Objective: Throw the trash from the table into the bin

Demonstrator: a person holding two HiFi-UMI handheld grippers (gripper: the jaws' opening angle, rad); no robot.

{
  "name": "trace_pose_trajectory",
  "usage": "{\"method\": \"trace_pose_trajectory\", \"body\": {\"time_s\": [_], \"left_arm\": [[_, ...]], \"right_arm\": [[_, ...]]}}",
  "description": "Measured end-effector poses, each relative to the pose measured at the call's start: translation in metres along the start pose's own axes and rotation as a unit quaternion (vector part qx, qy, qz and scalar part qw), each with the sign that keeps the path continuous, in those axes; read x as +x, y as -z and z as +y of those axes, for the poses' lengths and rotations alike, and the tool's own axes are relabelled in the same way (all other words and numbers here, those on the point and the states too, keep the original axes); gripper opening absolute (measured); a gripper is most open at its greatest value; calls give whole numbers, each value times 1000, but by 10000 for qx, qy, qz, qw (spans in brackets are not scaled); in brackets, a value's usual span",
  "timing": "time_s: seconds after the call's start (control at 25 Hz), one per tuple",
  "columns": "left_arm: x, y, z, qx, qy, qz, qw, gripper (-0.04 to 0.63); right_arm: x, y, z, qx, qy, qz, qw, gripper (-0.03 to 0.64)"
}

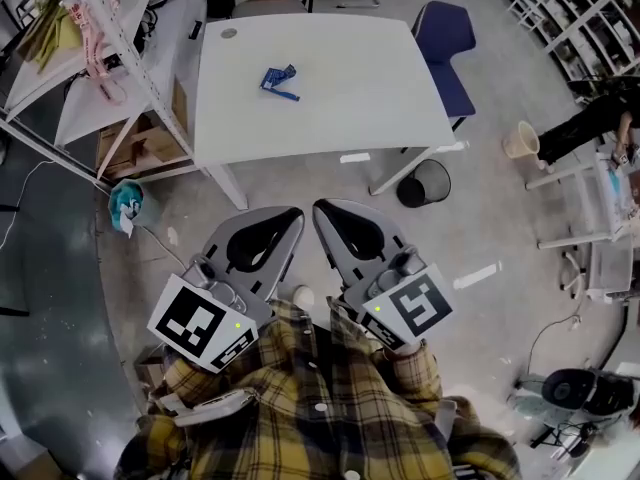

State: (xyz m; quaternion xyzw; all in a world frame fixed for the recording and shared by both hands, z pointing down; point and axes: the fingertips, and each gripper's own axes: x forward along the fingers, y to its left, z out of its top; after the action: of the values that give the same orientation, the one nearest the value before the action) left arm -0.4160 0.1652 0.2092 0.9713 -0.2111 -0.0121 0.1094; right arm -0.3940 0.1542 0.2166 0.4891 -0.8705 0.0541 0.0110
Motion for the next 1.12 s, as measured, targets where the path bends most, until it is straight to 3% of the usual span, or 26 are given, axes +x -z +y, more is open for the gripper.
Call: {"method": "trace_pose_trajectory", "body": {"time_s": [0.2, 0.4, 0.64, 1.12], "left_arm": [[4, 2, -10, 22, -54, -16, 10000, 8], [7, 8, -29, 74, -93, -36, 9999, 8], [4, 15, -50, 34, -247, 17, 9997, 8], [29, 11, 22, -47, -330, -8, 9994, 8]], "right_arm": [[-14, 3, -6, -13, 22, 51, 10000, -2], [-30, -2, -2, 156, -199, -203, 9995, -2], [-59, 9, -5, 193, -179, -10, 9997, -2], [2, 25, -42, 253, -145, 222, 9993, -2]]}}
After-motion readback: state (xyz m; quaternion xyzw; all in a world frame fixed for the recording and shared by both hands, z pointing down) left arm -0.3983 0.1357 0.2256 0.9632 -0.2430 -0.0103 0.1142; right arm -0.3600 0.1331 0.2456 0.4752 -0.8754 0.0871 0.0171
